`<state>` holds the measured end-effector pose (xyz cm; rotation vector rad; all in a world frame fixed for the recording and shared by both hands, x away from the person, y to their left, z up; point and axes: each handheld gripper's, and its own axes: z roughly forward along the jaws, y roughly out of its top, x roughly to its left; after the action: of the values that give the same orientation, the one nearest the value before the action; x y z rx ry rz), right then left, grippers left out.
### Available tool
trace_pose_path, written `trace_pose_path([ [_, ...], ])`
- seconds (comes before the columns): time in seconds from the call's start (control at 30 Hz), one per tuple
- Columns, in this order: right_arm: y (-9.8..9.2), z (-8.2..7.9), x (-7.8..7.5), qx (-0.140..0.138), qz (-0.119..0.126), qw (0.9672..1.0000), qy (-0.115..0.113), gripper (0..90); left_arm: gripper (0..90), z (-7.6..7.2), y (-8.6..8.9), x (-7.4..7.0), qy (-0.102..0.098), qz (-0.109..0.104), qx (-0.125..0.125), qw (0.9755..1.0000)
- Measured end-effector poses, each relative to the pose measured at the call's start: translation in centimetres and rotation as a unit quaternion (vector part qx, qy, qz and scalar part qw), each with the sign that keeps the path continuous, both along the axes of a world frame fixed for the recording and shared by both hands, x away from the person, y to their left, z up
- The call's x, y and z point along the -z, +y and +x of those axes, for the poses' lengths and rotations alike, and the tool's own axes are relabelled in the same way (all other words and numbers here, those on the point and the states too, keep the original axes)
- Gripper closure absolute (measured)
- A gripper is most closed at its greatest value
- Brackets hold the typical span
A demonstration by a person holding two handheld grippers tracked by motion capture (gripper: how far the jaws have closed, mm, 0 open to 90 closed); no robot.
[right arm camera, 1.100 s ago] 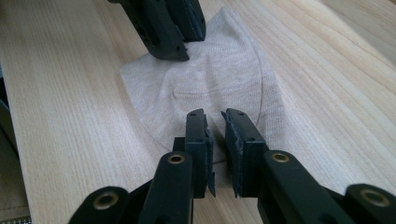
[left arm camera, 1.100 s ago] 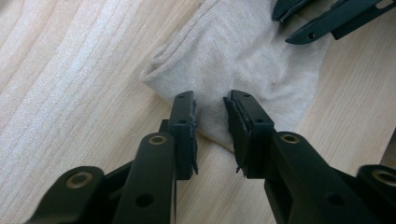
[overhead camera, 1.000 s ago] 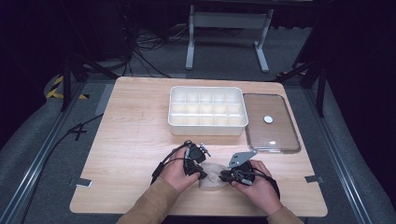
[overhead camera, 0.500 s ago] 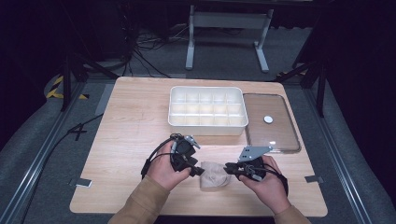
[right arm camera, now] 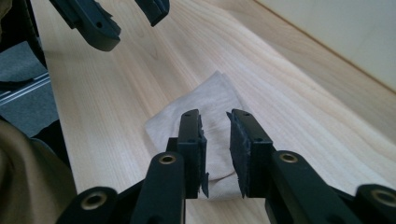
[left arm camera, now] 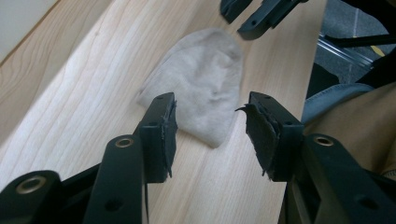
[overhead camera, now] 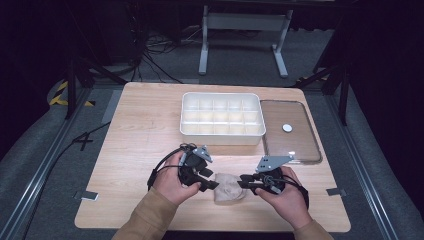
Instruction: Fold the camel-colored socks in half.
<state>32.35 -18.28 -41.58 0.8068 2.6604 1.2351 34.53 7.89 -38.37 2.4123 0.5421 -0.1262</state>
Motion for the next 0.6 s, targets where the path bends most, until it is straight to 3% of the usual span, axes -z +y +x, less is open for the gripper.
trace_pose_path([
  [0.13, 0.3, 0.1, 0.4, 0.002, -0.006, 0.9999, 0.014, 74.4, 53.9, -0.1, -0.3, 0.1, -0.008, 0.017, -0.008, 0.9998],
  [0.2, 0.4, 0.1, 0.6, 0.002, -0.010, 0.9999, 0.014, 74.9, 54.9, -0.1, -0.2, 0.3, -0.012, 0.031, -0.028, 0.9991],
  [0.3, 0.7, 0.2, 0.9, 0.002, -0.016, 0.9998, 0.014, 76.7, 62.7, 0.1, 0.2, 0.6, -0.032, 0.080, -0.087, 0.9924],
  [0.43, 0.9, 0.4, 1.4, 0.018, -0.029, 0.9994, 0.011, 79.8, 67.9, 0.2, 0.5, 1.0, -0.026, 0.072, -0.098, 0.9922],
  [0.6, 1.5, 0.5, 2.3, 0.037, -0.036, 0.9985, 0.017, 81.9, 69.5, 0.0, 0.3, 1.3, -0.042, 0.074, -0.115, 0.9898],
])
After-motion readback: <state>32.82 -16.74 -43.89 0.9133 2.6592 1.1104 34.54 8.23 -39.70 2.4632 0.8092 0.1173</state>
